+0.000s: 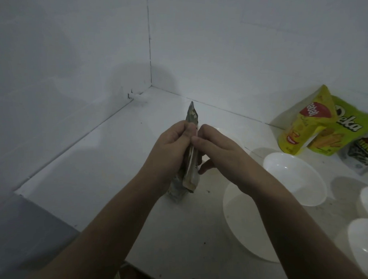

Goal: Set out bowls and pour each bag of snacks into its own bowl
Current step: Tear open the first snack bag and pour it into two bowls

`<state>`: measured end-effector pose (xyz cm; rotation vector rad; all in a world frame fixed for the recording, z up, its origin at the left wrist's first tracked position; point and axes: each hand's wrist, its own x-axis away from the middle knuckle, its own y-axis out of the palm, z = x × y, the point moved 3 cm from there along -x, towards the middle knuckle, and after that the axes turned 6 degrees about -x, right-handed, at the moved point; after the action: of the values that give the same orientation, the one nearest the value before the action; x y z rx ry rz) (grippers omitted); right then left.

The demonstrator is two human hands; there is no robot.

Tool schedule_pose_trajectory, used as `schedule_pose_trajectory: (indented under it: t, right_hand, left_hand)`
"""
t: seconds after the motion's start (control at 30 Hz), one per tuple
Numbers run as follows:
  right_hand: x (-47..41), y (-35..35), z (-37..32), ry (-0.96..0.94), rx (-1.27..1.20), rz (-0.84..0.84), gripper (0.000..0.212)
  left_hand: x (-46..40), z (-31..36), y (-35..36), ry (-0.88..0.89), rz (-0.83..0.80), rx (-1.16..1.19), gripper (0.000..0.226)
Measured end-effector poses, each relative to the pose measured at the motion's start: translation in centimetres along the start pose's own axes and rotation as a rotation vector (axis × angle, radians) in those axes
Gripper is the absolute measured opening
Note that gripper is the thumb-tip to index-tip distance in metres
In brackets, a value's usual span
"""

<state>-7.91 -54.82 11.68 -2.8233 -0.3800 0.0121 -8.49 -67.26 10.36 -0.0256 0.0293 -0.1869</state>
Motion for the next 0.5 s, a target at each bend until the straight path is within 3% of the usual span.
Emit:
schedule_pose_trajectory:
  t: [0.1, 0.27, 0.5]
  right_hand:
    - [-0.11, 0.08, 0.03, 0.026, 0.064, 0.011, 0.023]
    - [0.23, 0.36, -0.04, 0.034, 0.036, 0.038, 0.039]
    - [0.53, -0.03, -0.33, 0.012, 0.072, 0.036, 0.026]
  left_hand:
    - [0.07, -0.41, -0.07, 0.016, 0.025, -0.010, 0.032]
    - [0.16, -0.80, 0.05, 0.016, 0.023, -0.004, 0.031]
    - [0.24, -0.94, -0.03, 0.042, 0.049, 0.022, 0.032]
